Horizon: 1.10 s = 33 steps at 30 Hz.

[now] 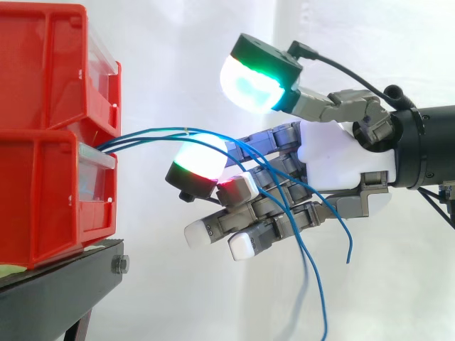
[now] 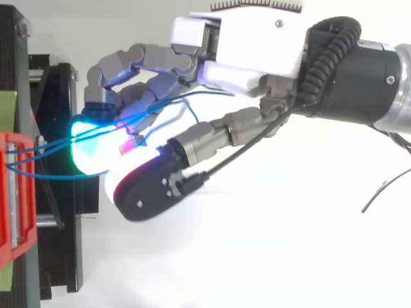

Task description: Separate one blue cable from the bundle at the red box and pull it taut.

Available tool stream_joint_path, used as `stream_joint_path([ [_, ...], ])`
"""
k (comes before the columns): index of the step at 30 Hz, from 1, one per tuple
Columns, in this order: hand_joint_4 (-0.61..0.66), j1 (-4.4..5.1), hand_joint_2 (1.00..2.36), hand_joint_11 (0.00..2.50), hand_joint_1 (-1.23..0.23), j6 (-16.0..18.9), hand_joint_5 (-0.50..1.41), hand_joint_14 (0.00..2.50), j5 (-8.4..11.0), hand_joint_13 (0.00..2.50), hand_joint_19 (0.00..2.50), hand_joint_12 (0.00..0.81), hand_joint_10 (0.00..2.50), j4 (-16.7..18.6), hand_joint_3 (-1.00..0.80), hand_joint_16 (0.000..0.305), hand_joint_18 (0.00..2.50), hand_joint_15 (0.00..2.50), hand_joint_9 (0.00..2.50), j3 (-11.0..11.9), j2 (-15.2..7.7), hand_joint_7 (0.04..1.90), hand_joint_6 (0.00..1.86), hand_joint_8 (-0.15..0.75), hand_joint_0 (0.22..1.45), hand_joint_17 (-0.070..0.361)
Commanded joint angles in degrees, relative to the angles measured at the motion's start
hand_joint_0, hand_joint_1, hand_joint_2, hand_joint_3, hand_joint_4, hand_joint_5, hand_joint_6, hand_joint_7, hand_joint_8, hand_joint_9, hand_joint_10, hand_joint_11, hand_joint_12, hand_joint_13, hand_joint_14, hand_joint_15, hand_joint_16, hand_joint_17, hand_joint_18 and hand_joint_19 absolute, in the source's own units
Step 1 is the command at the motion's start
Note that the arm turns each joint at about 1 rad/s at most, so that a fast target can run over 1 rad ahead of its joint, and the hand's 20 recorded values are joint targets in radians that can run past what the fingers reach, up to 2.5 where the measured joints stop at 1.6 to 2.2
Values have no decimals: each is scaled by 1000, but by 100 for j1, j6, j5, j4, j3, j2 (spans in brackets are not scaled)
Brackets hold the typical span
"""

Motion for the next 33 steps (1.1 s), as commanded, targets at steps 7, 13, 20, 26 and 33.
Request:
stream_joint_path([
  [7, 82, 0, 1000, 1200, -521, -7, -135, 15, 0, 525, 658, 360, 22, 35, -500, 45, 576, 425, 956, 4, 9, 1243, 564, 303, 608, 102],
  [13, 98, 0, 1000, 1194, -403, -33, -120, 18, 0, 798, 698, 379, 24, 44, -500, 45, 767, 533, 1062, -5, 0, 1313, 500, 319, 582, 101],
  [20, 156, 0, 1000, 1086, -333, -60, -89, 18, 0, 876, 633, 363, 26, 44, -500, 42, 817, 507, 1216, -5, 0, 1270, 502, 331, 618, 95],
  [26, 125, -26, 1011, 1113, -436, -139, -89, 20, 0, 878, 625, 366, 25, 44, -372, 42, 810, 518, 1224, -14, 0, 1278, 502, 331, 646, 94],
  [33, 80, -17, 1013, 1191, -545, -156, -94, 19, 35, 882, 655, 375, 26, 44, -346, 42, 810, 553, 1212, -5, 0, 1399, 500, 327, 643, 95],
])
